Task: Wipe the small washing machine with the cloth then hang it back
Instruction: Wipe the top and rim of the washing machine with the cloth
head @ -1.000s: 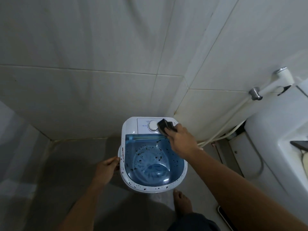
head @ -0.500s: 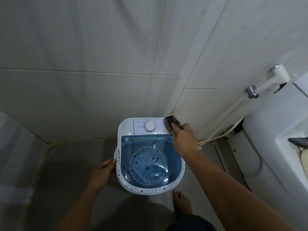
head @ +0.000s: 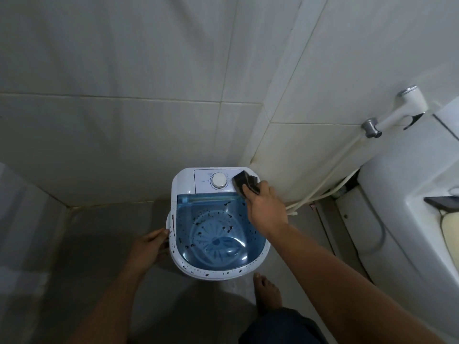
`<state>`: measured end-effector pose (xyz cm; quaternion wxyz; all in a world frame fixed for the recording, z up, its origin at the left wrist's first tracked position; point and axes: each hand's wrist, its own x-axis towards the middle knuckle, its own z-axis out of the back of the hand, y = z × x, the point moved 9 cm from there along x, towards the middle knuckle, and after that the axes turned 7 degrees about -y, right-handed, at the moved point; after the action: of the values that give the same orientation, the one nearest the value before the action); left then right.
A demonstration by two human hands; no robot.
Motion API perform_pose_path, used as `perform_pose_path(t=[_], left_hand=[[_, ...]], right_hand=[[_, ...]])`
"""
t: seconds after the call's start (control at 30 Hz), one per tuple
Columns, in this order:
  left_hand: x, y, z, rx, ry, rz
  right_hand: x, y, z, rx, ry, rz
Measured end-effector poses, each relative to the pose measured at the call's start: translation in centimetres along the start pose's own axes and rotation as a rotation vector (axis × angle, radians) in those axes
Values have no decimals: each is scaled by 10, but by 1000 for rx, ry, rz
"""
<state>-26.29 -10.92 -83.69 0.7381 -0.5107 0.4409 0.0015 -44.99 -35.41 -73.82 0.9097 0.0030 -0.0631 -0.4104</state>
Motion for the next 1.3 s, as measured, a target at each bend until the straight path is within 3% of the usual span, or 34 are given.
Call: perform_pose_path(t=[0.1,0.17,0.23,0.3,0.47,0.67,0.73,0.83,0.87,1.0,1.17,1.3], left_hand=[[-3,-1,0,6,-1,-1],[-4,-3,0,18,-13,-5],[-4,-3,0,15,-21,-2],[-2,-1,0,28,-18,-1],[3,-1,2,72,-8,3],[8,4,4,48,-21,16],[8,5,3,65,-18,8],[9,6,4,69,-29,15],[10,6,4,67,-35,17],[11,3,3,68,-37,28],[9,3,4,61,-36,28],[11,4,4,52,-22,30]], right_hand=[[-1,11,3,-108,52,174],[20,-8,11,-143,74,38],[43,-39,21,-91,108,-233],[57,-47,24,-50,113,-310],[26,-9,7,-53,103,-53],[-10,3,2,-93,36,80],[8,-8,10,-143,35,14],[38,-45,24,-68,45,-282],[42,-48,25,-28,33,-300],[33,-25,11,35,61,-66],[35,-71,2,139,69,-421],[34,-38,3,205,21,-194]])
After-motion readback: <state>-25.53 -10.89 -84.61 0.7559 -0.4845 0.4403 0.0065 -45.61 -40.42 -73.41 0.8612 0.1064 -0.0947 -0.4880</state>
